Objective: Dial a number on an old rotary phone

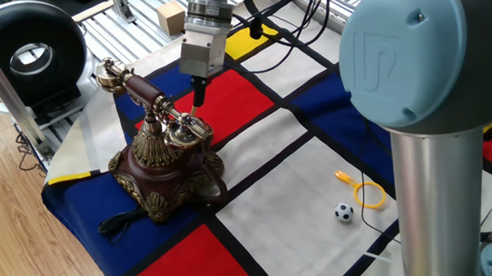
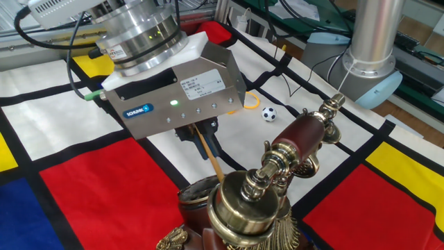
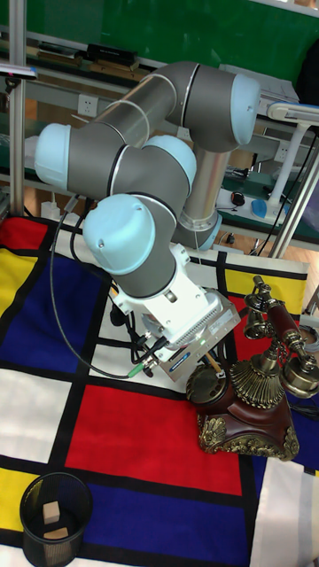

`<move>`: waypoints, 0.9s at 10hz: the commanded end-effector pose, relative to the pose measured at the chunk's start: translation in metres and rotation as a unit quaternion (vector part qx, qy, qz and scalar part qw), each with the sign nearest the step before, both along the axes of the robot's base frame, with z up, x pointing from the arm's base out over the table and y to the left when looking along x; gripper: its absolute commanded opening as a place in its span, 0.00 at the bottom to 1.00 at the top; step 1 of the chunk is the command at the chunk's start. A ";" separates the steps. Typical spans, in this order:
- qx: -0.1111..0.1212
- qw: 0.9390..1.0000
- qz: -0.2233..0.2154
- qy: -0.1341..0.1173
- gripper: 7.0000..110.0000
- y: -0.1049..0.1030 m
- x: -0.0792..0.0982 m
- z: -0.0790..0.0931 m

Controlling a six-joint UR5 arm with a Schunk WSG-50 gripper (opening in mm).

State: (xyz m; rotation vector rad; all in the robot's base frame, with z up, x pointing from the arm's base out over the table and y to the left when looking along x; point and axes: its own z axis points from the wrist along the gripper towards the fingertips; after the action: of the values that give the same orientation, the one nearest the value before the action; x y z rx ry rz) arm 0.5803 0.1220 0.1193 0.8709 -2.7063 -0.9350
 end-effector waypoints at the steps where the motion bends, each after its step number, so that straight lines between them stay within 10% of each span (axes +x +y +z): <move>1: 0.006 1.000 -0.006 -0.002 0.00 0.005 0.004 0.000; 9: 0.020 1.000 0.002 0.007 0.00 -0.002 0.008 0.013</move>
State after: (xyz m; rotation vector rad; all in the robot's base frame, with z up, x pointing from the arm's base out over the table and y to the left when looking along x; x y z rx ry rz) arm 0.5840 0.1208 0.1247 0.8732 -2.6879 -0.9640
